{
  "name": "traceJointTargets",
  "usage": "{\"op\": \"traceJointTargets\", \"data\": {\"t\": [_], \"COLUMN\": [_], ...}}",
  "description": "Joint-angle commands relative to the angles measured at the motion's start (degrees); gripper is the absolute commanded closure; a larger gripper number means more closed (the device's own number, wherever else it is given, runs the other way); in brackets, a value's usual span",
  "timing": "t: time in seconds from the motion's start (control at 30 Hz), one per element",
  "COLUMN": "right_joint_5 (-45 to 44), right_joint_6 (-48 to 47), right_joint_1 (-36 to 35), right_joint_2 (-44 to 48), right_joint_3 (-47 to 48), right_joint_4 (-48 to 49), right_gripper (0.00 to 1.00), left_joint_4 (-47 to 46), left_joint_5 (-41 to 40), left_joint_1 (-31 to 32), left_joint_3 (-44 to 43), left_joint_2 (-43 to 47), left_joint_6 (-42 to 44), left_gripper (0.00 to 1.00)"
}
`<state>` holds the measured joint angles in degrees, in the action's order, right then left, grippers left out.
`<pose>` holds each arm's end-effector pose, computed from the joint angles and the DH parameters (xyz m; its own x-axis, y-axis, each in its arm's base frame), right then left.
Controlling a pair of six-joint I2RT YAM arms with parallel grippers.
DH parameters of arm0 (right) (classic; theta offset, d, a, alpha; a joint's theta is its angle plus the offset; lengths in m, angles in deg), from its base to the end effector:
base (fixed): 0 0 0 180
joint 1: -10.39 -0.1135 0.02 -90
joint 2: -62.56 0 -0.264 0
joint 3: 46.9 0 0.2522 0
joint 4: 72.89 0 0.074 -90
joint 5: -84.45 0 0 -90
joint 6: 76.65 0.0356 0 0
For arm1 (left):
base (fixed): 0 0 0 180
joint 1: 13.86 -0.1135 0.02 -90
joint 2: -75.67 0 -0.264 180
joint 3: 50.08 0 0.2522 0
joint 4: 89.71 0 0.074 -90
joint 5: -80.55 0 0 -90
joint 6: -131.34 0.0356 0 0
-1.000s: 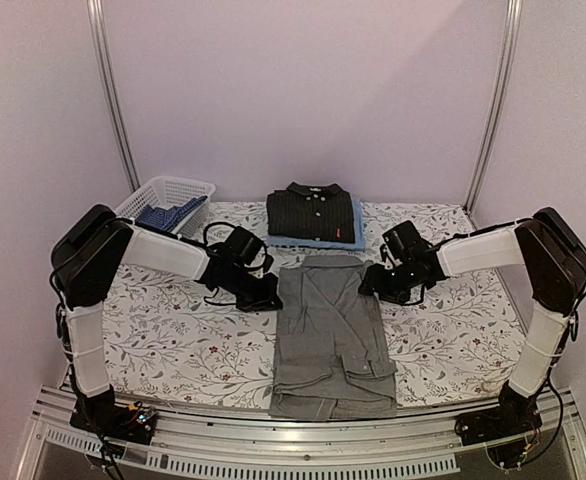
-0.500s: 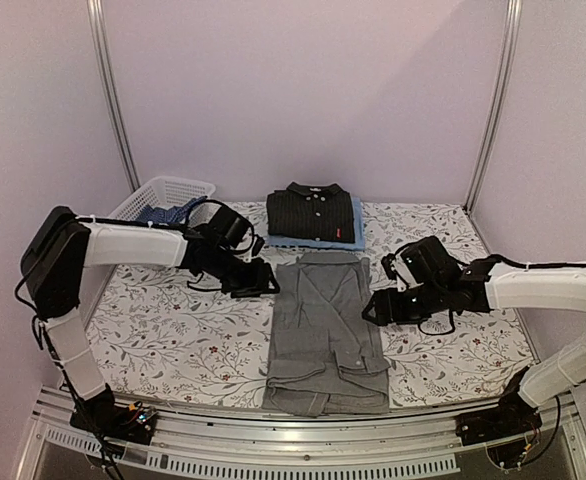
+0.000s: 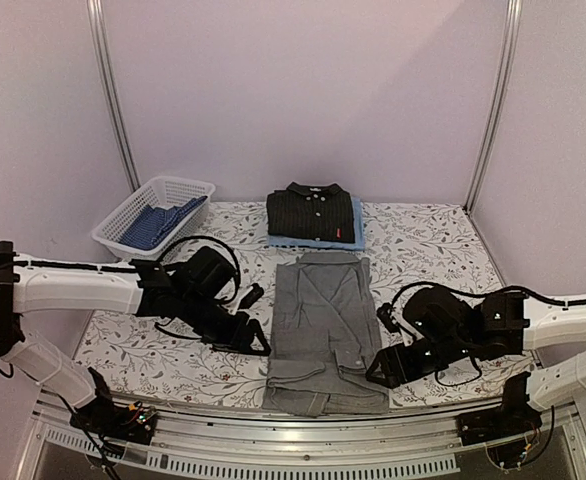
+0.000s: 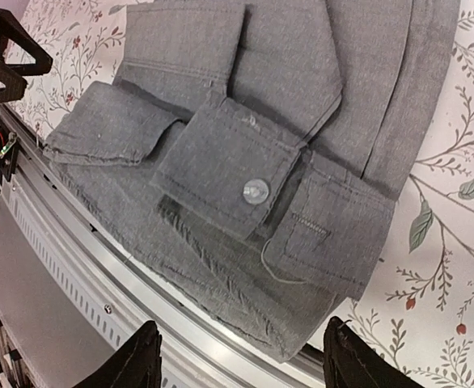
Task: Fold and stack the long sleeve shirts
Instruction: Fold the rectangle-folded shirt at the center of the board.
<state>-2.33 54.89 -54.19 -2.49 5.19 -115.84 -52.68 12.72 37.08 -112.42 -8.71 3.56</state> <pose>0.0908 0.1958 0.2056 -0.8730 -0.2945 -0.3887 -0.4493 0.7955 0.4065 0.1678 -0.2281 0.1898 -0.9426 0.2612 -0.2079 0.3338 0.7502 -0.5707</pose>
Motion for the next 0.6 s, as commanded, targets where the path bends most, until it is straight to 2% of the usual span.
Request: {"op": "traceJointTargets", "data": {"t": [0.0, 0.13, 0.37, 0.5, 0.57], "right_joint_5": [-0.9, 1.1, 1.3, 0.7, 0.3], "right_joint_6": [6.6, 7.8, 7.7, 8.3, 8.3], "right_joint_1": [-3.7, -4.7, -4.9, -4.9, -4.9], "right_joint_2": [1.8, 1.0, -3.3, -4.5, -5.2], "right_joint_3": [-1.8, -3.3, -3.5, -3.8, -3.4], "right_joint_4": [-4.3, -2.5, -0.5, 1.7, 2.0], "right_gripper": [0.33, 0.35, 0.46, 0.54, 0.61], "left_joint_4": [-0.4, -2.7, -4.8, -5.3, -5.2], "left_joint_5": [5.8, 8.4, 9.8, 10.4, 10.7], "left_joint_1": [1.4, 2.7, 5.6, 5.9, 6.0], "left_joint_3": [3.7, 5.5, 3.9, 3.0, 2.7], "left_joint_2": [5.4, 6.8, 1.3, -0.6, -1.6], "left_joint_6": [-2.5, -3.5, -3.2, -3.5, -3.5], "left_gripper": [0.43, 0.42, 0.45, 0.51, 0.56]}}
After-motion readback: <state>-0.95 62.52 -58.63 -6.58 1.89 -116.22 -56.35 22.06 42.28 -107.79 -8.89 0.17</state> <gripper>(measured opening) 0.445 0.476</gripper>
